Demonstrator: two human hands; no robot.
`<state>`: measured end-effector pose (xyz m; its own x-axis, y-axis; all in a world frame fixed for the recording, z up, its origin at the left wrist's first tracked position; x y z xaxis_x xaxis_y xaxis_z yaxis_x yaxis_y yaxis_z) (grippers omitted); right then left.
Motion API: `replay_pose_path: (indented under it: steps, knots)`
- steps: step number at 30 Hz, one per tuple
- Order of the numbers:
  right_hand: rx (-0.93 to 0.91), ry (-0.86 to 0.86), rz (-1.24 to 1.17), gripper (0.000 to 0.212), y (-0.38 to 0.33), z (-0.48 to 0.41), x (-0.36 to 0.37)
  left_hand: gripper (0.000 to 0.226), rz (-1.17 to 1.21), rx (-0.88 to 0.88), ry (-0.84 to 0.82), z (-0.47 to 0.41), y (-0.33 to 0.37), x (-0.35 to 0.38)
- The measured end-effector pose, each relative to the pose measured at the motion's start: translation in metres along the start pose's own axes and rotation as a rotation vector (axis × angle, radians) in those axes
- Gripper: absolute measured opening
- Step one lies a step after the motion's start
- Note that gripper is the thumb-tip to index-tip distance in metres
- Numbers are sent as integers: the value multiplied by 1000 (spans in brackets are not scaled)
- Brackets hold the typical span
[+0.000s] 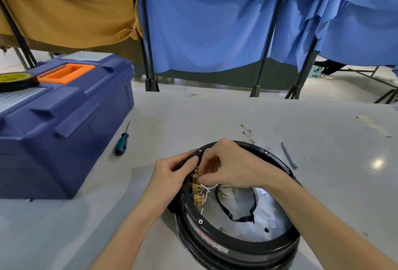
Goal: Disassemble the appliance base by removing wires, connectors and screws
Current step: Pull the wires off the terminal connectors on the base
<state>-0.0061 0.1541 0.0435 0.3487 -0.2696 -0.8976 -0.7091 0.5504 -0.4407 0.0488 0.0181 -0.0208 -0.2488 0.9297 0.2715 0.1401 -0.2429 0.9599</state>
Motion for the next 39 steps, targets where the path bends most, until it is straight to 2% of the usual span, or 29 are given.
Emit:
replay_pose_path:
  steps: [4, 8, 11, 16, 23, 26, 30, 33, 39]
  knots:
    - [20, 36, 48, 7, -2, -1, 5, 31, 19, -30, -59, 2, -3, -3]
    - [91, 117, 150, 16, -5, -2, 9, 26, 13, -4, -55, 1, -4, -4]
    - [62, 154, 293, 24, -12, -1, 12, 27, -3, 5, -46, -1, -5, -5]
    - [66, 165, 387, 22, -16, -2, 15, 25, -12, 25, -59, -1, -5, -6]
    - [121, 172, 357, 30, -13, -1, 14, 25, 28, -17, -57, 0, -5, -7]
    - [126, 145, 331, 25, -10, 1, 16, 24, 38, -28, -40, 0, -5, -7]
    - [198, 198, 284, 27, -3, 1, 11, 22, 45, -47, -26, -1, -5, -8]
    - [243, 175, 142, 24, 4, 3, 9, 22, 41, -55, -34, 0, -5, -7]
    - [352, 284, -511, 15, 21, 9, -6, 24, 32, -50, -30, 1, -4, -7]
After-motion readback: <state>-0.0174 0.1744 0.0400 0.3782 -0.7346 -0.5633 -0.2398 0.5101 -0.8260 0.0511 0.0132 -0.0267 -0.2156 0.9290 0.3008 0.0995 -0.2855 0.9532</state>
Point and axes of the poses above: each hand's wrist, its own z-axis away from the middle knuckle, its own x-axis out of the palm, y = z × x, the point moved 3 cm from there along -z, towards the middle knuckle, and after that the axes turned 15 degrees about z, right-handed, at the moved point
